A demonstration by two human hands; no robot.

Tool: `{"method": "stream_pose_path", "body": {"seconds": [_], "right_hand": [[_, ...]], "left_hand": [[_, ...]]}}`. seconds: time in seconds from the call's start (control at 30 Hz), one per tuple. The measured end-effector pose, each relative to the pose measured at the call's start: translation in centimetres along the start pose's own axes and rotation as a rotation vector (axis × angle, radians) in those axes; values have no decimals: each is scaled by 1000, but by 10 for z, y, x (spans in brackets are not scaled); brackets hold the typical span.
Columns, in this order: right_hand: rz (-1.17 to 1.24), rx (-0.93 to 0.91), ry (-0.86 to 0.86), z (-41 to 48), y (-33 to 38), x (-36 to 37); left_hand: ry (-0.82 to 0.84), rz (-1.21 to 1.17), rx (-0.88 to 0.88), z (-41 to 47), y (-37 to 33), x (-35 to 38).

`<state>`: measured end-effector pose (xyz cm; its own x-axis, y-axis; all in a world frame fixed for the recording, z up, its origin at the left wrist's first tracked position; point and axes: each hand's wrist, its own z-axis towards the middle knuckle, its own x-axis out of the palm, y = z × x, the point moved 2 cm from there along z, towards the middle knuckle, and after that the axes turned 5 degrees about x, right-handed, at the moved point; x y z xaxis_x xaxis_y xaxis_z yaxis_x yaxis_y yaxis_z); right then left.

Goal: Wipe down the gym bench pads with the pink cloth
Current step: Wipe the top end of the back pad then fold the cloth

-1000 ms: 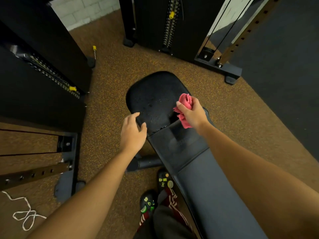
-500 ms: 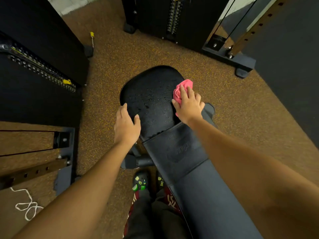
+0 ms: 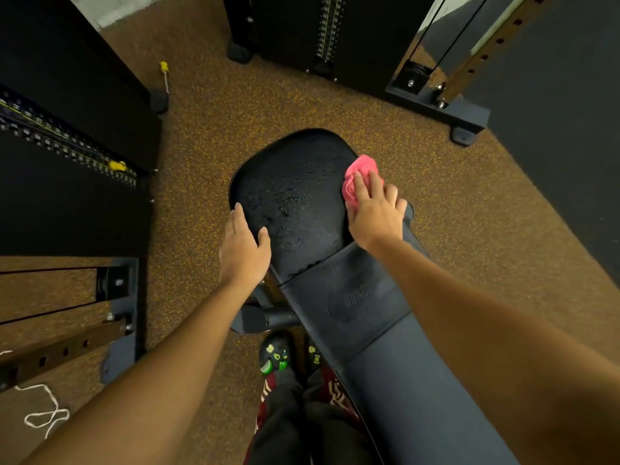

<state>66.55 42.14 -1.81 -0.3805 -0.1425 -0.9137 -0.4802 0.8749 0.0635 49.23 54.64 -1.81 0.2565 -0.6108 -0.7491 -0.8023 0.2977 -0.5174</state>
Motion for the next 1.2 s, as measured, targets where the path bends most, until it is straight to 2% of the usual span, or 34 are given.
{"method": "stream_pose_path", "body": {"seconds": [0.23,0.4,0.5,0.63,0.73,0.83,0.97,1.2], "right_hand": [[-60,-120,-11,-37,25,15],[-56,126,-24,-9,0,4],[-2,207,-8,-16,8,8],[-4,140,21,-41,26,20],[-51,89,19,-34,13,15],[-43,169,21,-23,-2,8],[2,259,47,-29,11,12],[-43,145,81,-54,25,20]], "left_hand": [[14,21,12,2,-5,-1],[19,39,48,2,-2,-1],[26,64,63,0,-3,0],[41,52,33,1,-4,-1],[50,32,27,3,-5,-2],[59,18,28,1,-5,-4],[50,-23,31,0,-2,-7],[58,-117,-30,1,4,-15]]}}
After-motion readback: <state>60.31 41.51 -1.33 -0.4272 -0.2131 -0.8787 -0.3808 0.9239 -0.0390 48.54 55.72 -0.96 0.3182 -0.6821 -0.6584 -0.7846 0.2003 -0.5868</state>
